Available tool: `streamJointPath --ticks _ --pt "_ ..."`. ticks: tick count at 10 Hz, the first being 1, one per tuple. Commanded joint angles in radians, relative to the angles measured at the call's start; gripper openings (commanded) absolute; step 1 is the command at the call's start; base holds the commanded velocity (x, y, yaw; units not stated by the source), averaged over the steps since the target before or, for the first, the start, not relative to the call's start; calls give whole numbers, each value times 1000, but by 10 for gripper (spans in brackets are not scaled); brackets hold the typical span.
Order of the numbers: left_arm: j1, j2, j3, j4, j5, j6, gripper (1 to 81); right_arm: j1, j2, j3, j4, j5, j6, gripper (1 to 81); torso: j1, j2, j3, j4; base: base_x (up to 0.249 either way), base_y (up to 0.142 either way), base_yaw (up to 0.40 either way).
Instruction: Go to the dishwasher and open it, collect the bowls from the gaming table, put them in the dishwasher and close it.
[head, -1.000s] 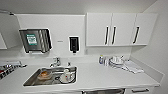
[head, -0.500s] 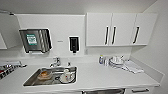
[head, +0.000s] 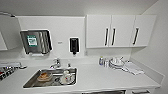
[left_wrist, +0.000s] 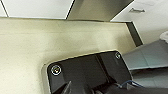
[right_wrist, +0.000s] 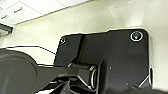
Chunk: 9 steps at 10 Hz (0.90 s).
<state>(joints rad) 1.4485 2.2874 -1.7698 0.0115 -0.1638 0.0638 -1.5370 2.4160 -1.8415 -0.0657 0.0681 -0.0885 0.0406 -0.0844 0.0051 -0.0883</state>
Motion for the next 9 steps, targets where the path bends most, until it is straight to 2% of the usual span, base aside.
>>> streamJointPath --ticks 1,6,7,8,9 --pt "-21 -418 400 18 -146 13 811 94 -306 298 47 -31 6 811 60 -94 -47 0 0 0 0" --pt "-36 -624 633 73 -264 11 811 203 -433 439 83 -34 6 811 163 -258 -201 0 0 0 0" --pt "-64 -652 657 74 -272 4 811 223 -446 458 83 -34 6 811 186 -293 -187 0 0 0 0" --pt "-104 -670 668 73 -264 1 811 244 -452 464 83 -33 6 811 329 -514 -184 0 0 0 0" --pt "-145 -692 690 71 -250 -1 811 272 -453 464 86 -39 7 811 283 -443 -180 0 0 0 0"
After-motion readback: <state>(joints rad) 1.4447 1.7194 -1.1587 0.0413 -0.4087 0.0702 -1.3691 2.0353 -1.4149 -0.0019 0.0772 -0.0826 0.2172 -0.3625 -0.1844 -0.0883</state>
